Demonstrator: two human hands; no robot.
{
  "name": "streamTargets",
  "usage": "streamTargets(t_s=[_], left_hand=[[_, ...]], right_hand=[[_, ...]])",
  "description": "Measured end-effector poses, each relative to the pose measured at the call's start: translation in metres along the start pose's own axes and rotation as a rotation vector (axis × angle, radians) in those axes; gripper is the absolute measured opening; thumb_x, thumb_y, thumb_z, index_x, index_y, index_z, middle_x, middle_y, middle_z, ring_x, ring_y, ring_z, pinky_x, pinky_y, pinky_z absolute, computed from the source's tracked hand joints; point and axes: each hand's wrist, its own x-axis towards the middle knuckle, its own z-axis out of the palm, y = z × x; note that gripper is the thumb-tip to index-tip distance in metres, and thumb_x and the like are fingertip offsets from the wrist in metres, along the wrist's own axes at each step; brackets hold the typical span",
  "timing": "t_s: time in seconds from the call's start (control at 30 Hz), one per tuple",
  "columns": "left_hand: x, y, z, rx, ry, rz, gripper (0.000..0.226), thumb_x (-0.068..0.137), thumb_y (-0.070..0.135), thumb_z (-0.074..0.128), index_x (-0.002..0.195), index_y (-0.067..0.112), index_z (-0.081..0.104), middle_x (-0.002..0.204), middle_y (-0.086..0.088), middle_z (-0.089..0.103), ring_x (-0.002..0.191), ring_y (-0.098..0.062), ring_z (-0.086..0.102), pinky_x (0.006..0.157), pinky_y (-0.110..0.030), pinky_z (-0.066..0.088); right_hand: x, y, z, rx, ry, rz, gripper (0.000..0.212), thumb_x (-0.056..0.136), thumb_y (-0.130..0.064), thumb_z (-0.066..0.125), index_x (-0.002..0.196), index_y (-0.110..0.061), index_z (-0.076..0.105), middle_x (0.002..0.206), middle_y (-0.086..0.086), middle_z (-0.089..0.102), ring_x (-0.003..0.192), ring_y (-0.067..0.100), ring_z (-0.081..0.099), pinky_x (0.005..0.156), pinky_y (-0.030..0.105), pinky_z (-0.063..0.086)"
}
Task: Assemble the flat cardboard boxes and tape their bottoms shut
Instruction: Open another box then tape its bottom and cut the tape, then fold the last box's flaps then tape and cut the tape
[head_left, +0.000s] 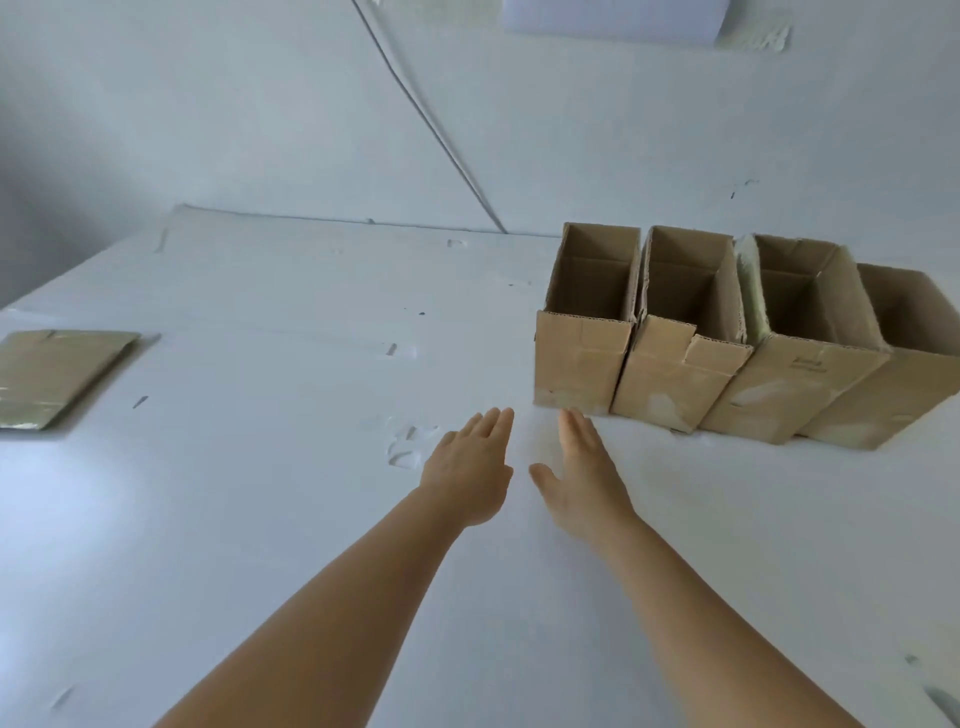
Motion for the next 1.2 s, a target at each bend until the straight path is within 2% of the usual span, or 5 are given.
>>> streamTargets(t_s=[0.13, 0.3, 0.57, 0.8, 1.2], left_hand=[[-0.036, -0.032, -0.002, 0.087, 0.003, -0.006, 0.067, 0.098, 0.033, 0.041, 0.151, 0.019, 0.002, 0.160, 0.000, 0.008, 0.146, -0.018, 0.004, 0.116, -0.033, 0.010], [-0.091, -0.085, -0.016, 0.119, 0.039, -0.025, 0.066, 0.097, 0.038, 0.041, 0.151, 0.017, 0.008, 0.158, -0.001, 0.015, 0.146, -0.018, 0.008, 0.115, -0.033, 0.012], [-0.202, -0.195, -0.049, 0.076, 0.123, -0.092, 0.061, 0.097, 0.041, 0.039, 0.149, 0.017, 0.019, 0.152, 0.000, 0.031, 0.140, -0.017, 0.024, 0.112, -0.033, 0.018], [-0.279, -0.287, -0.074, 0.055, 0.195, -0.209, 0.061, 0.097, 0.043, 0.038, 0.149, 0.019, 0.019, 0.153, 0.002, 0.030, 0.140, -0.017, 0.026, 0.112, -0.034, 0.020], [-0.310, -0.423, -0.106, 0.029, 0.285, -0.367, 0.061, 0.097, 0.046, 0.036, 0.150, 0.021, 0.017, 0.154, 0.003, 0.029, 0.139, -0.018, 0.028, 0.111, -0.035, 0.022]], right_hand=[[-0.017, -0.028, 0.018, -0.220, -0.076, -0.063, 0.075, 0.097, -0.038, 0.044, 0.151, -0.009, 0.002, 0.160, 0.003, 0.001, 0.147, 0.022, -0.003, 0.117, 0.036, 0.014], [-0.043, -0.084, 0.051, -0.296, -0.100, -0.129, 0.072, 0.095, -0.041, 0.045, 0.150, -0.011, 0.010, 0.159, 0.002, 0.010, 0.147, 0.021, 0.003, 0.116, 0.038, 0.016], [-0.086, -0.199, 0.128, -0.297, -0.136, -0.202, 0.069, 0.095, -0.041, 0.044, 0.150, -0.011, 0.013, 0.159, 0.002, 0.011, 0.147, 0.020, 0.004, 0.117, 0.038, 0.013], [-0.102, -0.293, 0.188, -0.275, -0.156, -0.304, 0.069, 0.096, -0.042, 0.042, 0.150, -0.009, 0.012, 0.159, 0.003, 0.011, 0.147, 0.020, 0.003, 0.118, 0.037, 0.011], [-0.052, -0.404, 0.264, -0.283, -0.185, -0.419, 0.068, 0.096, -0.044, 0.039, 0.150, -0.011, 0.013, 0.159, 0.003, 0.013, 0.147, 0.020, 0.005, 0.116, 0.037, 0.014]])
